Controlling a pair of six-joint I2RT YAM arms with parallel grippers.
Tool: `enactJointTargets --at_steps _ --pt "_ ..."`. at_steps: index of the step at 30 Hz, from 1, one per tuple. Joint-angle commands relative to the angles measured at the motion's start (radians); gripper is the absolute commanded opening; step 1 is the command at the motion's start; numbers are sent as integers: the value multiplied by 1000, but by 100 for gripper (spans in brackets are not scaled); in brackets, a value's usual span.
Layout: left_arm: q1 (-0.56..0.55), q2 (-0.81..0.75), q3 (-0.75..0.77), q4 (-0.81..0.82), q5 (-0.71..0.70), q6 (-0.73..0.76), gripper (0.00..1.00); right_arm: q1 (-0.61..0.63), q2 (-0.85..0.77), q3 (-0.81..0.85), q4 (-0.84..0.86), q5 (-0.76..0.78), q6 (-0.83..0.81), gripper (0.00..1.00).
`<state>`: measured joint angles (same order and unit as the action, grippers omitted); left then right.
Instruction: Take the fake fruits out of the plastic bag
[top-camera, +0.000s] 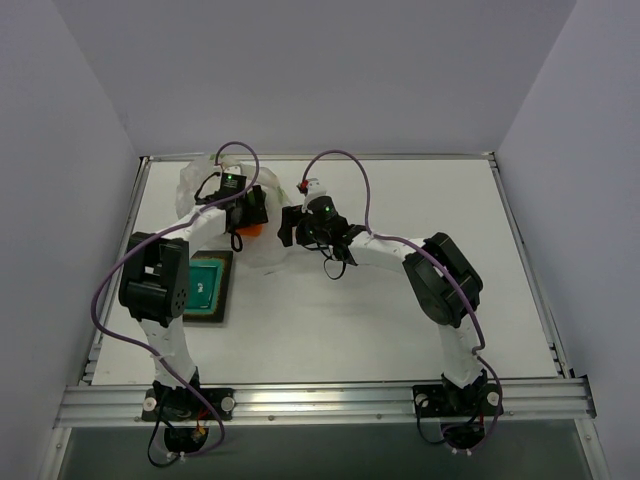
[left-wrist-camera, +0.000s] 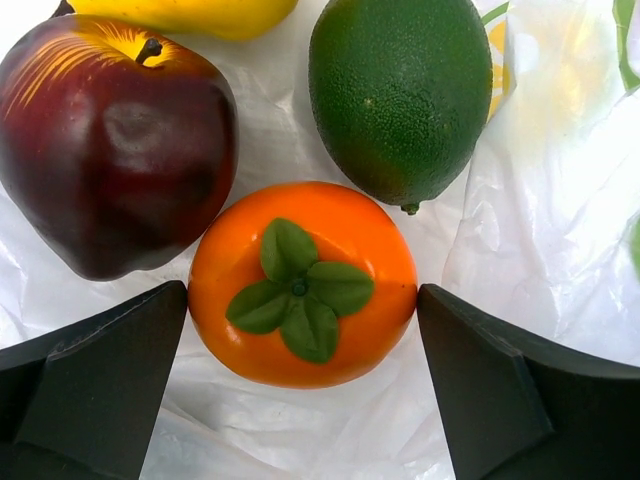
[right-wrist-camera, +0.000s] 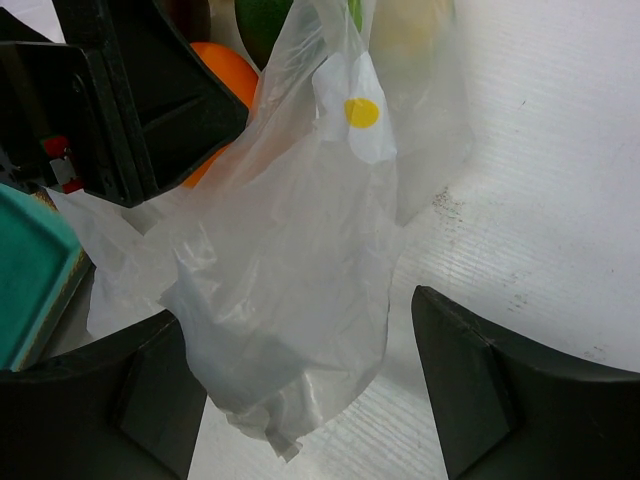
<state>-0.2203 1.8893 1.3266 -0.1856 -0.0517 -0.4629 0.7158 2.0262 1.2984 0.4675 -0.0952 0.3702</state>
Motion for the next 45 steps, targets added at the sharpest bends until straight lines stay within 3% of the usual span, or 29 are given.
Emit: enactJointTargets --at_steps 1,6,8,10,11,14,18,33,37,41,45 --pt "-4 -48 0 -18 1 -17 98 2 -41 21 22 -11 -5 71" --pt "-7 -15 9 -6 10 -19 100 2 -43 19 20 -11 -5 71" --pt "-7 2 16 -3 6 -19 85 2 -41 21 19 -9 -7 71" --pt "-7 1 17 1 4 -19 80 2 -40 21 19 -9 -7 72" --pt "-7 -5 16 5 3 -20 69 2 -38 21 19 -9 -7 72" --pt "-7 -45 14 14 0 -19 52 2 -34 24 19 -11 -5 72" --pt "-7 -113 14 9 -4 -19 42 2 -37 24 19 -11 -5 72" --pt "-2 -363 11 -37 32 -19 42 2 -41 18 28 -11 -2 73" --pt "-2 -496 -29 -41 53 -28 42 2 -46 18 30 -11 -2 75" --pt "-1 -683 -145 -103 3 -43 42 1 -58 12 30 -11 -2 77" --pt "12 -883 -372 -173 -190 -117 42 1 -73 9 33 -9 -1 79"
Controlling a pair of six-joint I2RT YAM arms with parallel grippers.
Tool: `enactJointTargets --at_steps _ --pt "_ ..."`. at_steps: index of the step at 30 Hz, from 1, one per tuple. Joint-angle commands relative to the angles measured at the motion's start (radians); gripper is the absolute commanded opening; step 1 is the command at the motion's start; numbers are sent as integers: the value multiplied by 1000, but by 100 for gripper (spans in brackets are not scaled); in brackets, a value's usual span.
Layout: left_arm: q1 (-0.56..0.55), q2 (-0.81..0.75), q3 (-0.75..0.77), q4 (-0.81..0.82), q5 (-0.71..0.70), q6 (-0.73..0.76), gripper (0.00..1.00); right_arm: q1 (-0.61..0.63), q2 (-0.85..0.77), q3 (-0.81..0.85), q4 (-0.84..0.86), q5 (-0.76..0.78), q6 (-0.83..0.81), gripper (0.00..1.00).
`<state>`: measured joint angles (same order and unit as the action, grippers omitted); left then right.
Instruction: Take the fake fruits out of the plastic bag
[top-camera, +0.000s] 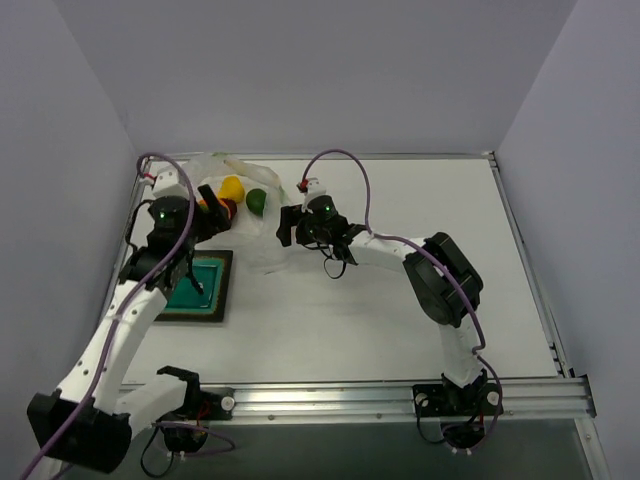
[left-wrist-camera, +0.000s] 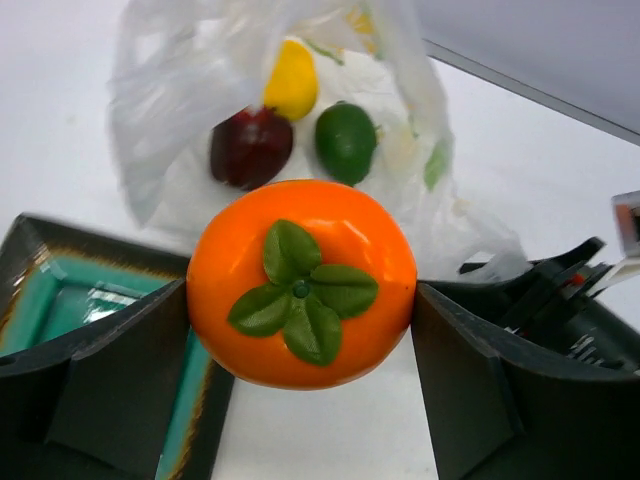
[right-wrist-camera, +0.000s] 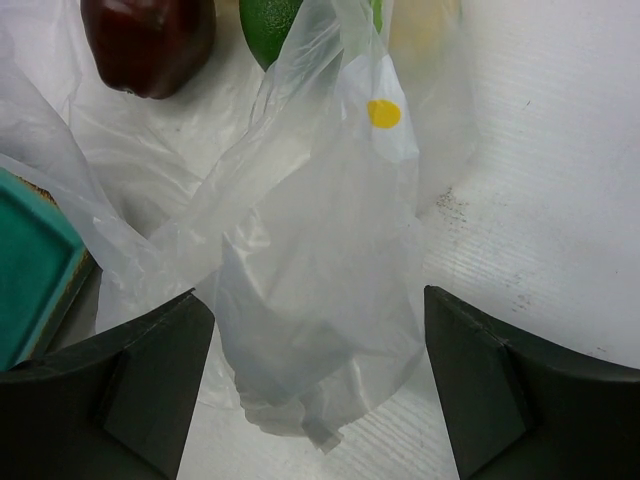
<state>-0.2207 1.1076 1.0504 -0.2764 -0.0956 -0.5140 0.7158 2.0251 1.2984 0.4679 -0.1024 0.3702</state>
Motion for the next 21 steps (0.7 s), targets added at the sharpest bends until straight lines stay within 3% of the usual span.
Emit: enactJointTargets --at_steps 1,6,11,16,19,21 --pt "15 -159 -131 -90 -171 -78 42 1 -75 7 32 -2 1 79" --pt "99 -201 -285 -84 -208 -176 42 2 -94 2 34 -6 3 79" --pt "176 -137 -339 -8 -248 -257 43 1 -92 2 34 -3 1 80" --pt "182 -3 -359 108 -317 -320 47 1 -71 10 37 -14 4 81" --pt "187 79 -325 123 -374 -333 53 1 -69 9 37 -8 3 80" --pt "188 113 -314 146 -389 -330 65 -1 -66 9 37 -10 4 81"
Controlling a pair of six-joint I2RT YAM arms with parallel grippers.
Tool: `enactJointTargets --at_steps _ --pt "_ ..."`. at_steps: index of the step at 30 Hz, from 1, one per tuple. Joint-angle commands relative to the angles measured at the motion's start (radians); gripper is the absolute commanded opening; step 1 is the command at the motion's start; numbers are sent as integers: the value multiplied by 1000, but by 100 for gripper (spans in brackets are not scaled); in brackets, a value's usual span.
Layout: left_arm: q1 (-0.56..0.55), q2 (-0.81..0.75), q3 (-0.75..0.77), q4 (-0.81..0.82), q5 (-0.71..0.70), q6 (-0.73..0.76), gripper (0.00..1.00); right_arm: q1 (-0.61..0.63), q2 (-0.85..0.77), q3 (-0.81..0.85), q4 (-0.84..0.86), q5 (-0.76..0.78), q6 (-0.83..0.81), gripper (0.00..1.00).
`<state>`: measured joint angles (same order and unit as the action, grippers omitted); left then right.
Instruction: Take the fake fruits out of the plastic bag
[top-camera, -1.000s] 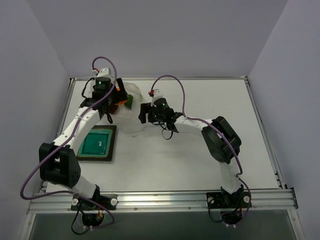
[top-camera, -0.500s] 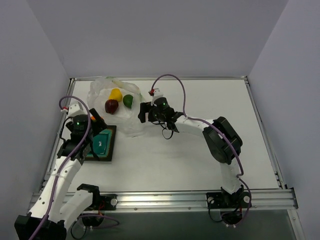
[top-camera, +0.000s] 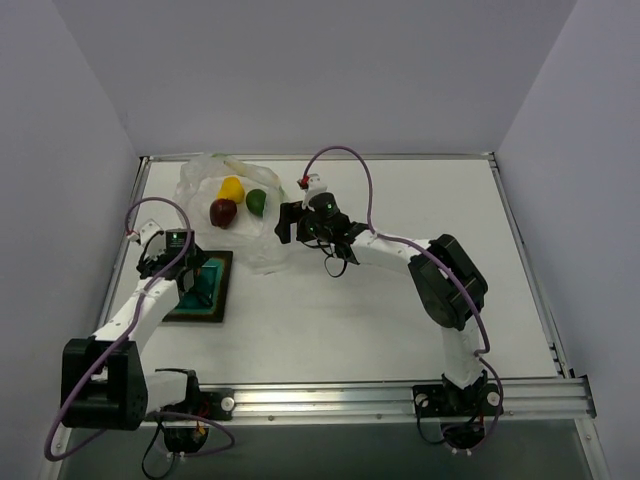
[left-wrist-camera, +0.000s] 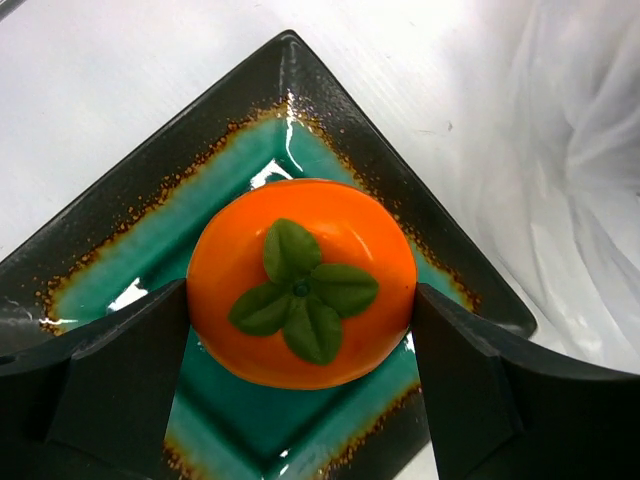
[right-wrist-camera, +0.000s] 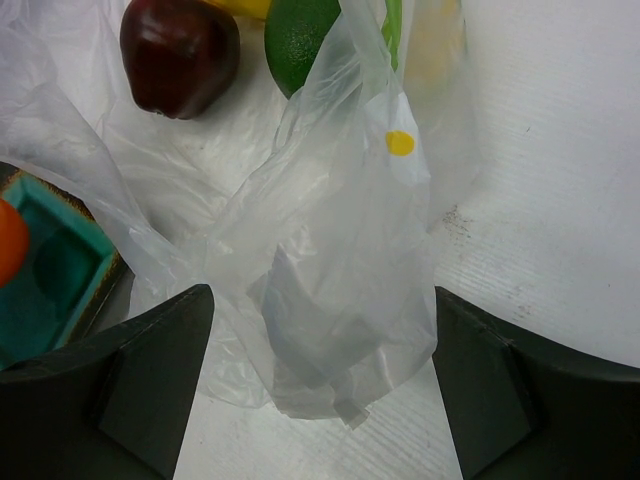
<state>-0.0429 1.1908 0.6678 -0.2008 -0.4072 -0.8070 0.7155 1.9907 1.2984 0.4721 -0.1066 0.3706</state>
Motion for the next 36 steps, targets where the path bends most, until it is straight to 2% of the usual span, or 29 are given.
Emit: enactJointTargets --at_steps 1,5,6,8,11,15,18,20,23,24,27,32,36 --pt "11 39 72 75 -85 -40 68 -2 -32 10 33 -5 4 81" --pt "15 70 75 67 -110 -55 77 -5 -35 6 34 -1 1 82" --pt "17 66 70 70 -110 -55 85 -7 -35 4 34 -2 1 81" --pt "15 52 56 83 -110 -49 93 -8 -35 4 34 -4 1 82" --pt "15 7 52 84 -87 -40 99 -8 -30 6 34 -7 2 82" --pt "8 -86 30 70 -56 -26 94 -10 -30 6 34 -7 4 82" --pt "8 -141 16 34 -45 -24 94 -11 -33 4 34 -7 2 82" --pt "-40 -174 13 46 -45 11 99 -11 -35 2 36 -5 1 82" --pt "-155 -189 52 29 -76 66 99 -14 -33 2 34 -4 1 82" --pt "-184 -166 97 20 -100 80 95 -14 -32 2 34 -4 1 82" --pt "-261 -102 180 21 -102 135 95 -16 -30 2 34 -1 -1 82" --pt "-270 64 349 11 -6 242 95 -17 -27 -1 34 1 -1 82" --pt "-255 266 527 -64 63 324 95 -19 -24 -1 37 -1 1 82"
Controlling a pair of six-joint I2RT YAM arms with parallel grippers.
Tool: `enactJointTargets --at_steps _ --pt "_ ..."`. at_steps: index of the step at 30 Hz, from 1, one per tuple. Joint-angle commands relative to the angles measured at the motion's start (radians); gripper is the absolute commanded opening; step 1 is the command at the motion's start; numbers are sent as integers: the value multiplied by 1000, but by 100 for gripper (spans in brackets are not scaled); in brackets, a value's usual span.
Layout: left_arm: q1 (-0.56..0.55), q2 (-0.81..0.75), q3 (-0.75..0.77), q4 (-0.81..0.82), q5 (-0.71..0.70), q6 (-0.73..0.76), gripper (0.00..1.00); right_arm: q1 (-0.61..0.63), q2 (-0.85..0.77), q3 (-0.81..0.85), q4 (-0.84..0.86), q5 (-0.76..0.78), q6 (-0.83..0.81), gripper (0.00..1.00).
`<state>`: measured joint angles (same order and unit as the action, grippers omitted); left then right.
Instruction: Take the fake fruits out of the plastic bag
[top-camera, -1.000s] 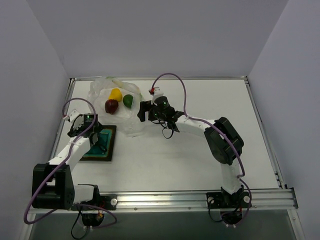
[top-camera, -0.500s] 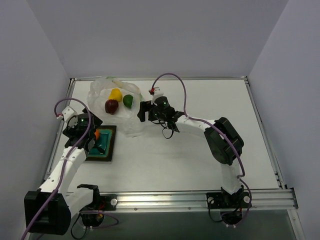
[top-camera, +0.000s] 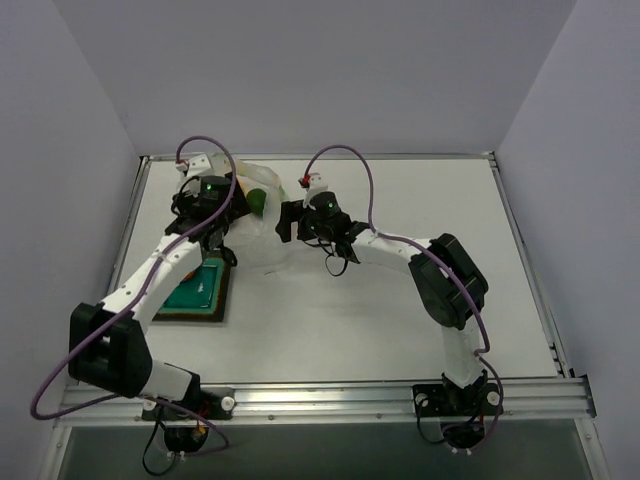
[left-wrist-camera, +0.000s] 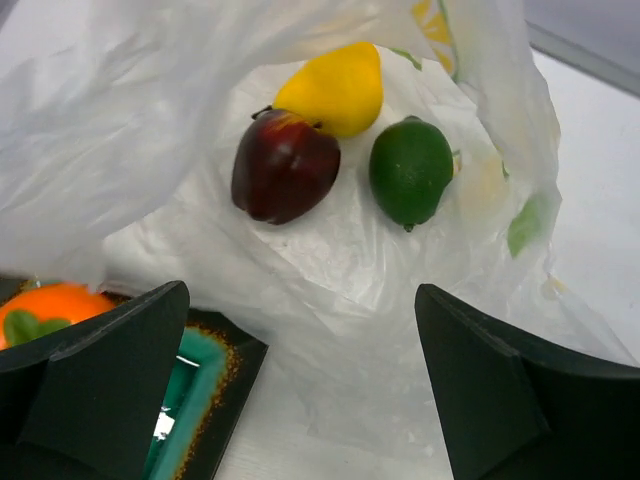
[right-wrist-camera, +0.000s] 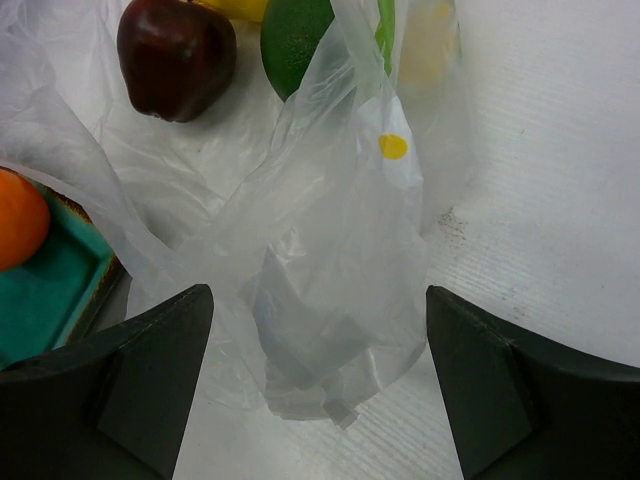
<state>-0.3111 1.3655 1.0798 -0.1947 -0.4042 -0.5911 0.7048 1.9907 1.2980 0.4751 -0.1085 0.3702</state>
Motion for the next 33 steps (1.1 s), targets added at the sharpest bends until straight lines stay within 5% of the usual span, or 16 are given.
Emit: enactJointTargets --at_steps 1,8,33 --pt "18 128 194 -89 97 120 95 -10 -24 0 34 0 1 81" --pt "66 409 437 -219 214 243 89 -18 -24 -6 40 -10 7 80" --pt "193 659 546 -128 404 399 94 -16 57 29 86 -151 50 86"
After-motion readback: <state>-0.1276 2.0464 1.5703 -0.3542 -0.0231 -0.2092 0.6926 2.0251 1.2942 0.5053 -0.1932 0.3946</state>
